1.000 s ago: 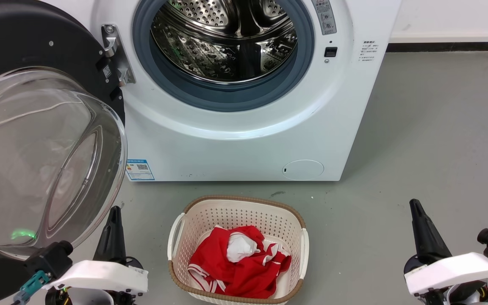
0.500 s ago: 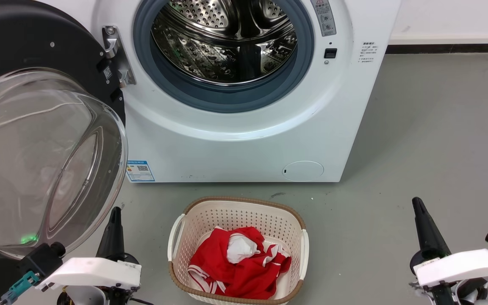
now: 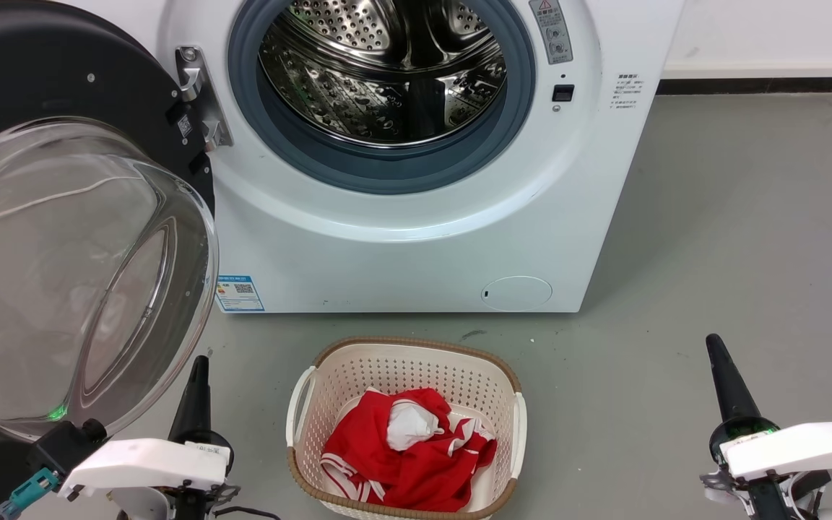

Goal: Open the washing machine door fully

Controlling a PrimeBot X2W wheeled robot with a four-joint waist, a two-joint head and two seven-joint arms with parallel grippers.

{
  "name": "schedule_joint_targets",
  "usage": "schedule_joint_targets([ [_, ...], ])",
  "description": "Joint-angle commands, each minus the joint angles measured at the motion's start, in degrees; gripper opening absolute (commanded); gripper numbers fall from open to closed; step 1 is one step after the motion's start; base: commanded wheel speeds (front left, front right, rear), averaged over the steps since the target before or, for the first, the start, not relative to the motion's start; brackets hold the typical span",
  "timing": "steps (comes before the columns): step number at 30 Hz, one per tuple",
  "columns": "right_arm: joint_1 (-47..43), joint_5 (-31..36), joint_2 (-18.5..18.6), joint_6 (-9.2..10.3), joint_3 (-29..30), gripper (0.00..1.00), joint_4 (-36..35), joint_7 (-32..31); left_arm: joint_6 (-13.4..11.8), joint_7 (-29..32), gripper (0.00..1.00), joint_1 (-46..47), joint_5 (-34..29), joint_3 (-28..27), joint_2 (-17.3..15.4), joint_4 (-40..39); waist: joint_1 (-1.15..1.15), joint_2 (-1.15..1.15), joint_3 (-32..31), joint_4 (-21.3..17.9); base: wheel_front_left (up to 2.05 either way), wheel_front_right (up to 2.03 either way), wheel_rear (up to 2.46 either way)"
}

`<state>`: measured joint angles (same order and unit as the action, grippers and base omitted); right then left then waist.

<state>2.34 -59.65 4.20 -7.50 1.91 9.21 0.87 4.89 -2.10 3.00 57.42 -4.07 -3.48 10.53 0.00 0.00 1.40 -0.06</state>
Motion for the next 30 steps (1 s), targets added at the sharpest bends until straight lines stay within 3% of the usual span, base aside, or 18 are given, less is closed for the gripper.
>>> schedule_joint_targets([
  [1,1.47,-1.97,0.39,0.0,0.21,0.0,-0.24,-0.33,0.4,0.44,0.0,1.74,1.86,-0.27,-0.09,-0.28,0.0,0.0,-0.03,0.0,0.0,0.0,0.0],
  [30,2.86,-19.44,0.29,0.0,1.56,0.0,2.47,-3.37,1.7,5.0,0.0,2.63,19.65,-1.5,0.29,1.79,0.0,0.0,-0.58,0.03,0.0,0.0,0.0],
])
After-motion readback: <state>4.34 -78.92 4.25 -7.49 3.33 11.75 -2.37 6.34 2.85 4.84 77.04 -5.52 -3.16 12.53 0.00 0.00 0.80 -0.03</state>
